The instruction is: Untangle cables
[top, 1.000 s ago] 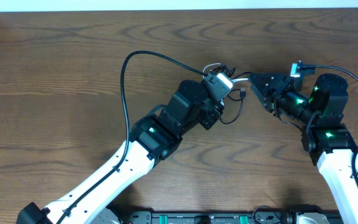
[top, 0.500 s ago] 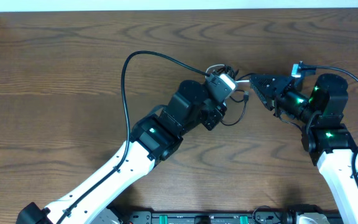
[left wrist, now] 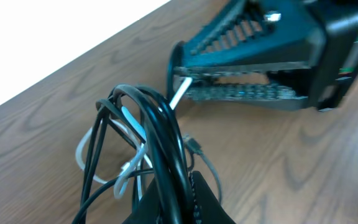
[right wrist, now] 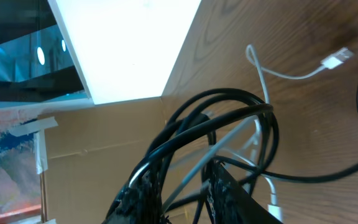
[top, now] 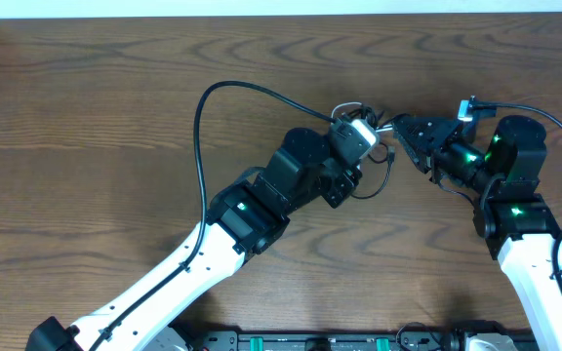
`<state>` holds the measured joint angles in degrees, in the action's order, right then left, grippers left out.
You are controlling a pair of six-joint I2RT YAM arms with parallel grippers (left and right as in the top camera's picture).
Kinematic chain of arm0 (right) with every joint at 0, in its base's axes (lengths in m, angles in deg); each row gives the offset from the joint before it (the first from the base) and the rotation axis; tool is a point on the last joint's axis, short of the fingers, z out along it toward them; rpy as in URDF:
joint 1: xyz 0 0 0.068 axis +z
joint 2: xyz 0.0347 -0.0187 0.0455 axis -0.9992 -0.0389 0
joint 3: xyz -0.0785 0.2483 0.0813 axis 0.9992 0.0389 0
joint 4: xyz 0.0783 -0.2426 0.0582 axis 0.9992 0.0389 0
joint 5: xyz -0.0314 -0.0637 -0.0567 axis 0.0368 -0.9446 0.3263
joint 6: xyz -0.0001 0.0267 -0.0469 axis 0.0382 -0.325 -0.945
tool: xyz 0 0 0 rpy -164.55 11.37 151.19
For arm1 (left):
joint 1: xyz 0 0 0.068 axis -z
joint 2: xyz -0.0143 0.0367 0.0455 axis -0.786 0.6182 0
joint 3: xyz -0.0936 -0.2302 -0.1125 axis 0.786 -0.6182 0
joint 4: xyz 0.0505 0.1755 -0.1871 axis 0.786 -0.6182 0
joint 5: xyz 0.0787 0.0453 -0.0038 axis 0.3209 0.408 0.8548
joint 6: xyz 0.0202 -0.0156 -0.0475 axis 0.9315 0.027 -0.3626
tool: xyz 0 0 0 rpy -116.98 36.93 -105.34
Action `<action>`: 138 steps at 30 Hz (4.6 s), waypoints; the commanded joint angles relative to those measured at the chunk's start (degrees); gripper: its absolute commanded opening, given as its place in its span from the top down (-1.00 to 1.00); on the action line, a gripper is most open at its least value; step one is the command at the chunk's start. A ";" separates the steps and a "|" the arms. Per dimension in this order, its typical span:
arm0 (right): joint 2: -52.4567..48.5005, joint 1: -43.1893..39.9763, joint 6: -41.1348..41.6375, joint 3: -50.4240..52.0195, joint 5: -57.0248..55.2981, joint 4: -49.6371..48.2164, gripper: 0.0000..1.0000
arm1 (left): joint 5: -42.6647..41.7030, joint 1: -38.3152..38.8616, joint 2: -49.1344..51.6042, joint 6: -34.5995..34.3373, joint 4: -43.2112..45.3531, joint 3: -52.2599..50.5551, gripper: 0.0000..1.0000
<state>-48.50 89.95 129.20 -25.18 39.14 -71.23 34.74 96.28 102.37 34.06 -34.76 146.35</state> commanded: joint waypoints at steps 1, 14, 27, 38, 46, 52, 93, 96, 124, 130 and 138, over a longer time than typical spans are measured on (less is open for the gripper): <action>-0.02 0.50 0.37 -0.57 -1.07 0.04 0.49 | -4.33 0.15 0.02 0.17 0.85 -0.02 0.85; -0.02 0.48 1.86 -0.57 -2.32 -0.02 0.28 | -8.11 0.13 0.02 2.34 0.61 -0.02 0.85; -0.02 0.50 2.78 -0.57 0.17 0.00 0.35 | -6.64 0.15 2.56 3.17 0.66 -0.02 0.85; -0.09 0.50 2.62 -0.57 -0.11 0.04 0.60 | -6.64 2.51 4.17 3.15 5.64 -0.02 0.85; -0.20 0.50 1.62 -0.57 -1.33 0.07 0.66 | -6.62 4.59 4.17 3.15 5.81 -0.02 0.85; -0.22 0.50 1.60 -0.57 -1.46 0.11 0.98 | -6.58 4.85 4.17 3.17 5.97 -0.02 0.85; -0.22 -0.48 6.05 -0.59 12.52 -22.25 0.97 | 22.75 2.69 4.17 1.86 1.44 -0.02 -0.22; -0.24 -0.70 1.73 -0.59 10.91 -20.06 0.97 | 17.35 2.69 4.17 1.86 1.44 -0.02 -0.23; -0.24 -1.36 -0.63 -0.59 8.55 -14.43 0.97 | -10.25 2.69 3.69 1.90 4.00 -0.02 -0.84; -0.22 -1.40 1.20 -0.59 9.20 -19.10 0.97 | -9.42 2.69 3.78 1.79 3.34 -0.02 -0.84; -0.22 -1.42 1.92 -0.59 8.68 -19.30 0.97 | 3.10 2.69 3.78 -11.28 3.58 -0.02 -0.84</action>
<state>-49.09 88.74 130.09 -25.14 46.98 -90.03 32.01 99.10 106.70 30.21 -31.46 146.33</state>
